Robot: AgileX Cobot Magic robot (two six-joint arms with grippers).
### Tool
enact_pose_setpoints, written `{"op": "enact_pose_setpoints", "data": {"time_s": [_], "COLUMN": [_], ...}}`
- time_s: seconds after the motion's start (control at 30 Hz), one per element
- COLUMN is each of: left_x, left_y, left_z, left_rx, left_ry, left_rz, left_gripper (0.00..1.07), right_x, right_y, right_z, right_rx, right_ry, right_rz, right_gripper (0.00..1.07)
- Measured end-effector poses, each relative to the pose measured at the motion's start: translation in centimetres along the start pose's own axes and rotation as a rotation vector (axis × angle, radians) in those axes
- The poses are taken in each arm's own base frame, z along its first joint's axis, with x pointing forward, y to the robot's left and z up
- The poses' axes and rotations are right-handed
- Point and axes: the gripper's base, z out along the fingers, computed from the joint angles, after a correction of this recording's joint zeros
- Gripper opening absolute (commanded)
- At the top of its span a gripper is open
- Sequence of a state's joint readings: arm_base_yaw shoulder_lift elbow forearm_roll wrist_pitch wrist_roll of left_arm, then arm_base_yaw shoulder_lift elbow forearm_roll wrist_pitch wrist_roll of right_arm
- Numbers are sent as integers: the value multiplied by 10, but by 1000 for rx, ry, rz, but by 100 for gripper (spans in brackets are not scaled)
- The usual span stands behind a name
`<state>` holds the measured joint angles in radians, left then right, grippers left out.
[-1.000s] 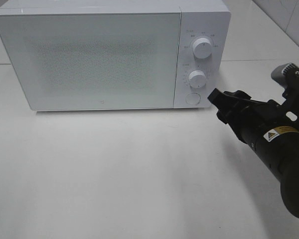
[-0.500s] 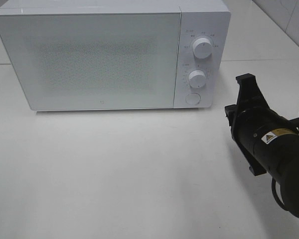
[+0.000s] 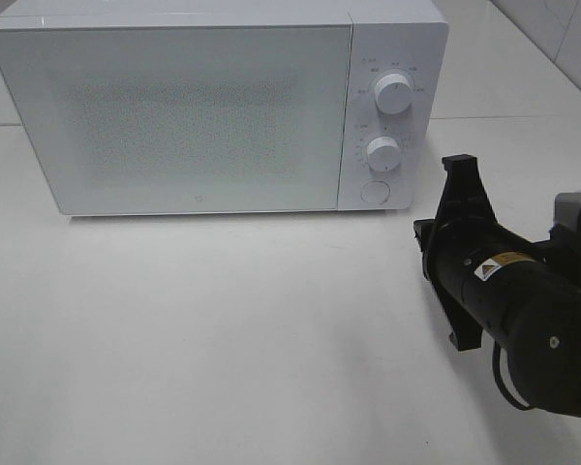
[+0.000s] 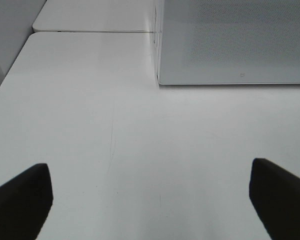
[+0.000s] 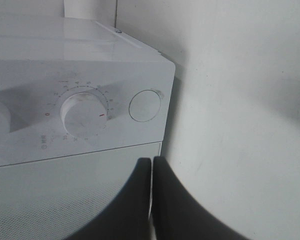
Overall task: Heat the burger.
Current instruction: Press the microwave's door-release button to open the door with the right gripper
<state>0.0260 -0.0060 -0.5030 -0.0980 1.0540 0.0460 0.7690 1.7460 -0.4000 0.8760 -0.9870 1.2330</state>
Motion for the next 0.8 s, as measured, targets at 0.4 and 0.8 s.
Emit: {"op": "enact_pose_setpoints", "data": {"time_s": [0.4, 0.8], "left_x": [0, 0], "left_y": [0, 0], "left_z": [0, 0], "left_rx": [0, 0], "left_ry": [0, 0], "left_rz": [0, 0], "left_gripper": [100, 100], "right_x": [19, 21], "right_y": [-1, 7], "right_z": [27, 66], "right_rx": [-1, -29], "right_ry": [5, -31], "right_rz": [8, 75], "right_gripper": [0, 0]}}
